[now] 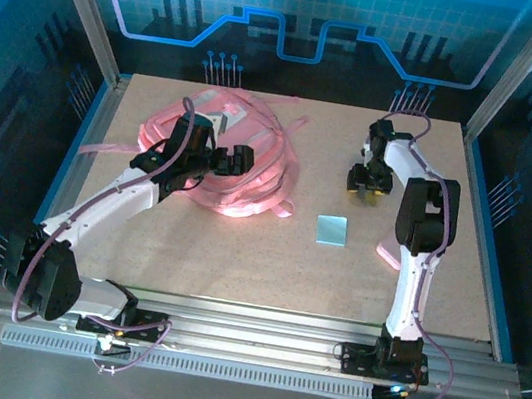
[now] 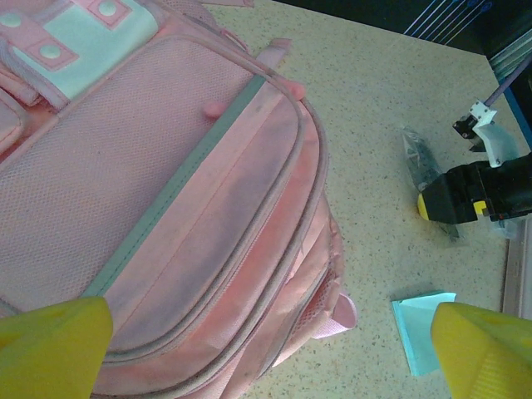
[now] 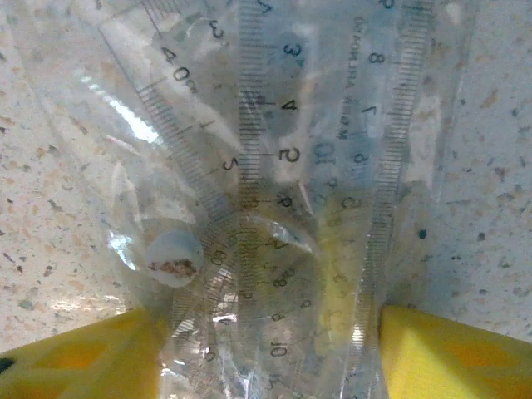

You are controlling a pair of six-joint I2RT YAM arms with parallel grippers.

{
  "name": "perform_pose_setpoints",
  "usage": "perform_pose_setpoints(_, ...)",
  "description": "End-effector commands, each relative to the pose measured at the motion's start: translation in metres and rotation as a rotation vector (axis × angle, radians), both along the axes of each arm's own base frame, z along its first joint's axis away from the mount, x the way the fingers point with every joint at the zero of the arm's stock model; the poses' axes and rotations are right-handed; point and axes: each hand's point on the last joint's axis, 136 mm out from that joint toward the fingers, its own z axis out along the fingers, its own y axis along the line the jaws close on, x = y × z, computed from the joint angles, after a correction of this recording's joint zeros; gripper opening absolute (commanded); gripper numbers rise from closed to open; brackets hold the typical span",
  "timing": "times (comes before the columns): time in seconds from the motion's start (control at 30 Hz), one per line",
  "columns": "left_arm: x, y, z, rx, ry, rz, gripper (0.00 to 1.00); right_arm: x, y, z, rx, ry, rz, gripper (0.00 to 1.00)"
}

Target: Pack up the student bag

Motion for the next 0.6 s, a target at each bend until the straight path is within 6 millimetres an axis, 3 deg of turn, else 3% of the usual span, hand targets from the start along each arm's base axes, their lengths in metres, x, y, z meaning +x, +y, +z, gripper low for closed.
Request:
perform_pose_setpoints(0.0, 0.002, 0.003, 0.009, 0.019, -0.019, -0.006, 0.99, -0.020, -0.008, -0.013, 0.011, 0.077, -0.020, 0.56)
perform_pose_setpoints(0.13, 0.001, 0.002, 0.008, 0.025, -0.016, -0.019, 0.99, -0.016, 0.000, 0.002, 0.059, 0.041, -0.016, 0.44)
perform_pose_setpoints(0.33, 0.000, -0.001, -0.012, 0.108, 0.046, -0.069, 0.95, -0.013, 0.010, 0.034, 0.122, -0.010, -0.009, 0.43)
perform_pose_setpoints(0.5, 0.000, -0.004, -0.019, 0.115, 0.065, -0.073, 0.95, -0.013, 0.012, 0.052, 0.146, -0.036, -0.013, 0.27)
perform_pose_setpoints(0.57, 0.000, -0.004, -0.020, 0.123, 0.067, -0.074, 0.95, -0.014, 0.012, 0.056, 0.147, -0.036, -0.021, 0.25)
